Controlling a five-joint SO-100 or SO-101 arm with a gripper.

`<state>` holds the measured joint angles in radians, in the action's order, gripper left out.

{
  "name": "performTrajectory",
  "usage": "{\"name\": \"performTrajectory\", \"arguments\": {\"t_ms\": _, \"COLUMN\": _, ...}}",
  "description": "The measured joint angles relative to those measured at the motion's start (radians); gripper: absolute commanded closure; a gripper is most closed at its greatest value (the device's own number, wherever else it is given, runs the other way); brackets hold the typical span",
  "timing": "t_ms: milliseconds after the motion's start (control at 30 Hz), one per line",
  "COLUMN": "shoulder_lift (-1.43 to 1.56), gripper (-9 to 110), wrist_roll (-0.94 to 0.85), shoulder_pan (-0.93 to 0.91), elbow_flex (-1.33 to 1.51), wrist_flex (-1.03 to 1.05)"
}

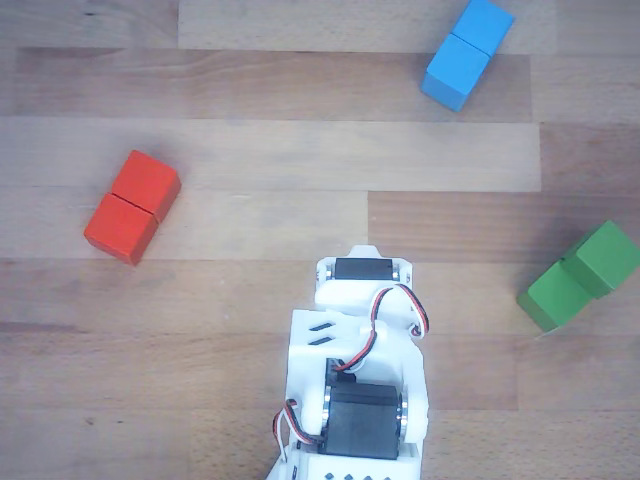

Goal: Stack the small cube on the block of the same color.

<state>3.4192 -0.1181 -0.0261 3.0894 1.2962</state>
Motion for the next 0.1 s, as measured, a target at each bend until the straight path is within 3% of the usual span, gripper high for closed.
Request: {"name": "performTrajectory", "arguments": {"t_ms": 100, "shoulder_lift": 0.000, "gripper": 101, "wrist_roll": 0.000, "shoulder_pan": 0.000, "elbow_flex": 0.000, "wrist_flex": 0.000}}
